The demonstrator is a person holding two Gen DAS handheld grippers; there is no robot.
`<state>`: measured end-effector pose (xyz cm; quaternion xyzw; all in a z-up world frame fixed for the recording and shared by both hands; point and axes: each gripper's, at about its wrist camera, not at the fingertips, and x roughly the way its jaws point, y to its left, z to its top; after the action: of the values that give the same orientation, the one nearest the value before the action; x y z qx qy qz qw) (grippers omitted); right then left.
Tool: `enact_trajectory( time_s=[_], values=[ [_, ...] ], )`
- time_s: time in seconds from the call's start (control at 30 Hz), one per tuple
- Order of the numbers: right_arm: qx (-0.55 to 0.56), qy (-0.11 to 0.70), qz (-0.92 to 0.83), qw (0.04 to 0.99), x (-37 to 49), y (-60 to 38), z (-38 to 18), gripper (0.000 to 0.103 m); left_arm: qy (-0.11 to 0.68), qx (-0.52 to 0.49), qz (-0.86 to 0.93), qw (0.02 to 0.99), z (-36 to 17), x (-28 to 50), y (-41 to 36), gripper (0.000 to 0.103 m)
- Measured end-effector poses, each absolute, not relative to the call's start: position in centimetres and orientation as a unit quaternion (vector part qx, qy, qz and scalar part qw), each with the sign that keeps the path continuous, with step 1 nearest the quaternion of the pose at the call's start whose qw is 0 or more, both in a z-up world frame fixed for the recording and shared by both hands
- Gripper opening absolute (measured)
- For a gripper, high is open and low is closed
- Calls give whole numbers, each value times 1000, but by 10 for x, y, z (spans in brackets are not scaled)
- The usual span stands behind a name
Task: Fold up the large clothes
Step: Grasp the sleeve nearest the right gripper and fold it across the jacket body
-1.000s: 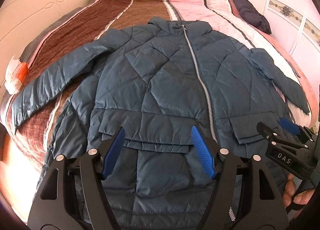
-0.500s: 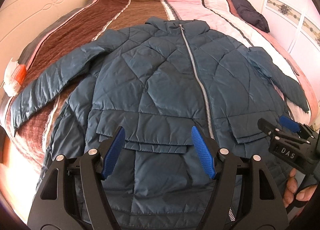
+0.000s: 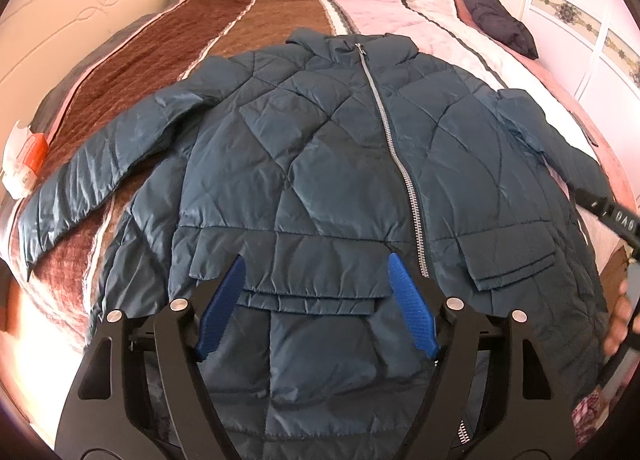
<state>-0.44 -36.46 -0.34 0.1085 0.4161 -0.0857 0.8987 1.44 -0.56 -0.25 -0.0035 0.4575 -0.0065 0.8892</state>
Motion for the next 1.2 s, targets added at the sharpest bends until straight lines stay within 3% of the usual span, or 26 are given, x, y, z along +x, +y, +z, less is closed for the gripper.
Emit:
enact_trajectory(
  time_s=[0.57, 1.03, 1.2],
  values=[
    [276, 404, -205, 847, 3, -544, -23, 80, 453, 1, -9, 892, 11, 53, -14, 74],
    [375, 405, -232, 801, 21, -606, -61, 80, 469, 21, -2, 883, -1, 60, -21, 74],
    [422, 389, -231, 786, 21, -623, -74, 74, 471, 25, -3, 882, -2, 62, -23, 74]
  ],
)
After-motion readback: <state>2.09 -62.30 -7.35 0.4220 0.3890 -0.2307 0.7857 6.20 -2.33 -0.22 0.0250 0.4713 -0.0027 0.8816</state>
